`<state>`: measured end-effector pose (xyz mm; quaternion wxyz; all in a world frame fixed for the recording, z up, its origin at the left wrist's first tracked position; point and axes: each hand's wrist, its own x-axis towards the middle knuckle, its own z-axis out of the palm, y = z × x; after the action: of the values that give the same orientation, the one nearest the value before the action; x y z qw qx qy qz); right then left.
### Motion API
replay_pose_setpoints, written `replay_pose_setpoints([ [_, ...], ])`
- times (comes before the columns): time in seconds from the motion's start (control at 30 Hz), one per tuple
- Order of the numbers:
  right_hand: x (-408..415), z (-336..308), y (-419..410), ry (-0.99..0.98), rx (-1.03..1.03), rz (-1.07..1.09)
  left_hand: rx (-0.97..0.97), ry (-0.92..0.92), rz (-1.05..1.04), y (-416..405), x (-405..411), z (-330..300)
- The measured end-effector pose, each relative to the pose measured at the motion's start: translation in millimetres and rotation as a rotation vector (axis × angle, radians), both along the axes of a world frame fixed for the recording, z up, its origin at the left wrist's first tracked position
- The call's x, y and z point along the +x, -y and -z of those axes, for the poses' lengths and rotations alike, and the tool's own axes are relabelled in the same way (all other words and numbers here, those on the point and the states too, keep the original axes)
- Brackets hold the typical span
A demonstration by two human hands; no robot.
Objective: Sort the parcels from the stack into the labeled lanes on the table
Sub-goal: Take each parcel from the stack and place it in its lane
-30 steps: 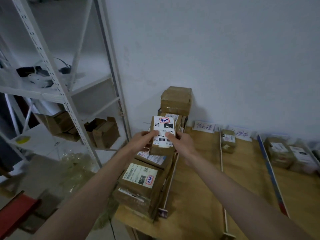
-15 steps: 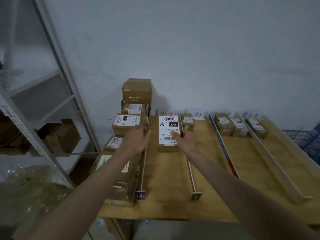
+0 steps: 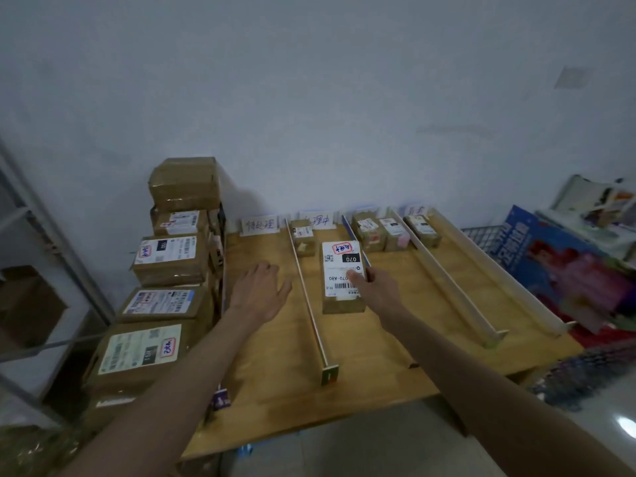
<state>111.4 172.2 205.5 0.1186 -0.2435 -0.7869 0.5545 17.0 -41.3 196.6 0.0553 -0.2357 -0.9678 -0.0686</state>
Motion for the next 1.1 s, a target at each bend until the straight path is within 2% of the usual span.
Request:
replay_pose_setpoints([
  [0.27,1.2,19.1,-59.9,0.025,-0.007,0.041,-0.033,0.031,0.045,-66.6,-7.2,16.3],
  [0.67,-30.6,46.8,-186.4,0.069,-0.001,-0.047,-0.053,0.084,-0.068,-183.4,-24.5,39.9],
  [1.1,-109.6,79.8,-233.0,0.139,-0.089,-0.17,-0.116,0.144,-0.204,-217.8,-74.6,68.6],
])
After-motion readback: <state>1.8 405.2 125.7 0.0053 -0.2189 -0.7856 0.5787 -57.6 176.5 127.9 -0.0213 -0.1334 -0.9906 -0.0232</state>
